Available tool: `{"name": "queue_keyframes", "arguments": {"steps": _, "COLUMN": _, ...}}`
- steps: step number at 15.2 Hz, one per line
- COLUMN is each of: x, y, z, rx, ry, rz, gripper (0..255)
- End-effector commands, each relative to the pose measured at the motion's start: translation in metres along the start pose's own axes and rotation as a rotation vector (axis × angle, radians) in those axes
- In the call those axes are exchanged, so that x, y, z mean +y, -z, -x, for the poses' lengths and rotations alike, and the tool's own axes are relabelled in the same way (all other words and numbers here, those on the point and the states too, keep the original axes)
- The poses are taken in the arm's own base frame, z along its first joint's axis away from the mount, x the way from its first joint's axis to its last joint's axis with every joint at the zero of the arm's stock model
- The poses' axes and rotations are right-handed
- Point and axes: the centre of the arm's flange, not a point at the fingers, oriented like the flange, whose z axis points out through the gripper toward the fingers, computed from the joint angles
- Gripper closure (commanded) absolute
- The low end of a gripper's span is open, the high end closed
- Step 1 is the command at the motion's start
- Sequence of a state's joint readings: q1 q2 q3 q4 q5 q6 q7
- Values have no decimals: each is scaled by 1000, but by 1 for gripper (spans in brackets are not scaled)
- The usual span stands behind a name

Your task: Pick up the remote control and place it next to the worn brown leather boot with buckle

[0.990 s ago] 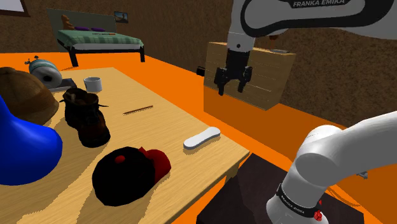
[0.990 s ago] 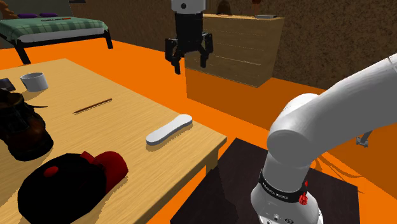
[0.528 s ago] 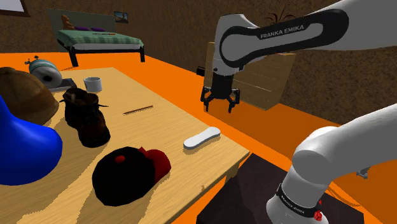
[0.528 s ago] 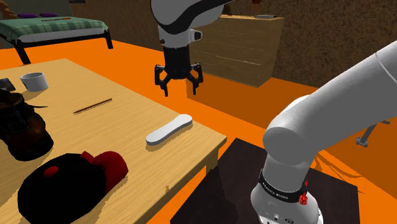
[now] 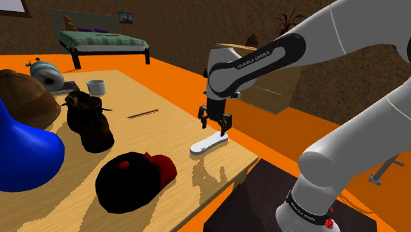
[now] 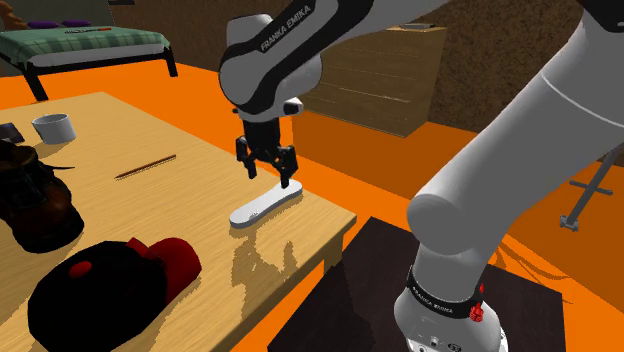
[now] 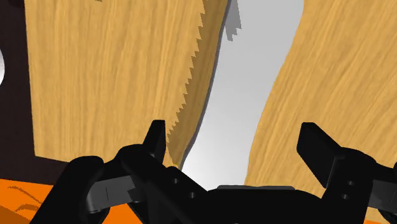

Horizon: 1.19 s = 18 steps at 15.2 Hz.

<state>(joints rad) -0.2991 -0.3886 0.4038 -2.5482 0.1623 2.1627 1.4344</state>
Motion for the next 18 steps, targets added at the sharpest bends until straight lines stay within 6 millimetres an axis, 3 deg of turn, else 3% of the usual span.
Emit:
{"name": "queue_keyframes", "arguments": {"steps": 1, "x": -11, "y": -19, "z": -2, "rx": -8, "ry": -124, "rz": -1, "gripper": 0}}
{"name": "queue_keyframes", "arguments": {"steps": 9, "x": -12, "y": -59, "z": -2, "rx": -8, "ry": -124, "rz": -1, "gripper": 0}}
{"name": "queue_keyframes", "arguments": {"steps": 16, "x": -12, "y": -59, "z": -2, "rx": -8, "ry": -124, "rz": -1, "gripper": 0}}
{"name": "queue_keyframes", "arguments": {"steps": 17, "x": -12, "y": -59, "z": -2, "rx": -8, "ry": -124, "rz": -1, "gripper": 255}}
{"name": "queue_keyframes", "arguments": {"steps": 18, "x": -12, "y": -59, "z": -2, "rx": -8, "ry": -124, "rz": -1, "gripper": 255}}
